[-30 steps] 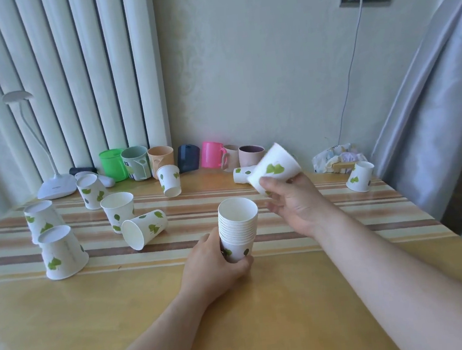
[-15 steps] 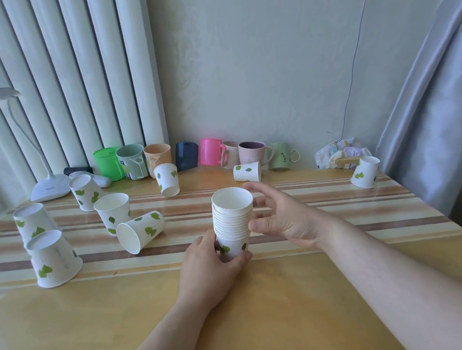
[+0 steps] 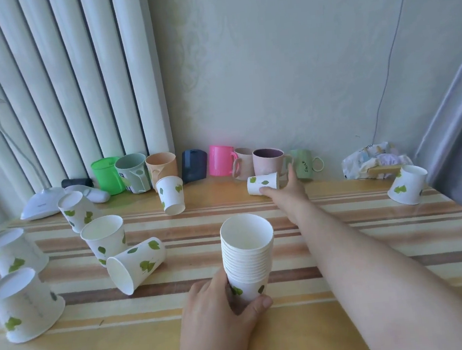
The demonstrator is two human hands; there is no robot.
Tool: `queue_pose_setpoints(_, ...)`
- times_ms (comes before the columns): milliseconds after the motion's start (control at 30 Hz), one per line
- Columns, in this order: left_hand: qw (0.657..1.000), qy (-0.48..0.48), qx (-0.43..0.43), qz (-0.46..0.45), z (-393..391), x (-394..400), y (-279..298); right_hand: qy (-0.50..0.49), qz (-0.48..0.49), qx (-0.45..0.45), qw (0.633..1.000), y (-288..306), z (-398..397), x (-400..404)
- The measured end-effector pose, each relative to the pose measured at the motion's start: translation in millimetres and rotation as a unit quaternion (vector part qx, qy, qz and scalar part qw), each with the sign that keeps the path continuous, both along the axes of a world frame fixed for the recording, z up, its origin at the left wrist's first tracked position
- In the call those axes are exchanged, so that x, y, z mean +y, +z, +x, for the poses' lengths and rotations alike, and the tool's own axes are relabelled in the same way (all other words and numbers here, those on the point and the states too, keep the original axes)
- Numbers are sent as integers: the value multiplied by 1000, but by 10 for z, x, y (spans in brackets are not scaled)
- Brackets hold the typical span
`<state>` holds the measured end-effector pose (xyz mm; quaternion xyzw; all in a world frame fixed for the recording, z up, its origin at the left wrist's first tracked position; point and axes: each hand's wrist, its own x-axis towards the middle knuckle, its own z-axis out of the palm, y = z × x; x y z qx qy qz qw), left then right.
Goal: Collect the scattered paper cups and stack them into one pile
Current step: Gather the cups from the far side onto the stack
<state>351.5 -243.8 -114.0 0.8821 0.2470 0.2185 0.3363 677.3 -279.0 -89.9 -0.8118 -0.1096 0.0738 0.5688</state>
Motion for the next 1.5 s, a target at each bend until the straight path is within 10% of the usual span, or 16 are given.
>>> queue_pose_setpoints(233,1000,1,-10,23,-29,-17,-10,41,-246,-130,960,-56,145,242)
queue_pose_setpoints(500,999,8,-4,35,-58,-51,42,98,-311,-339,883,65,-262,-82)
queue_pose_setpoints(967,999,17,-7,40,-63,-55,13,151,-332,-101,925,278,-781,-612)
queue_pose_setpoints(1133,999,19,-14,47,-43,-48,8,195,-398,-200,874,301,-884,-663)
queue_pose_setpoints(1300,999,14,-14,44,-42,-47,7,148,-55,-57,986,414,-1100,-864)
queue_pose_setpoints(1400,999,12,-11,45,-46,-45,8,107,215,69,968,754,-1341,-973)
queue_pose_setpoints(1500,999,11,-6,45,-58,-62,35,126,288,96,944,1068,-1588,-1087)
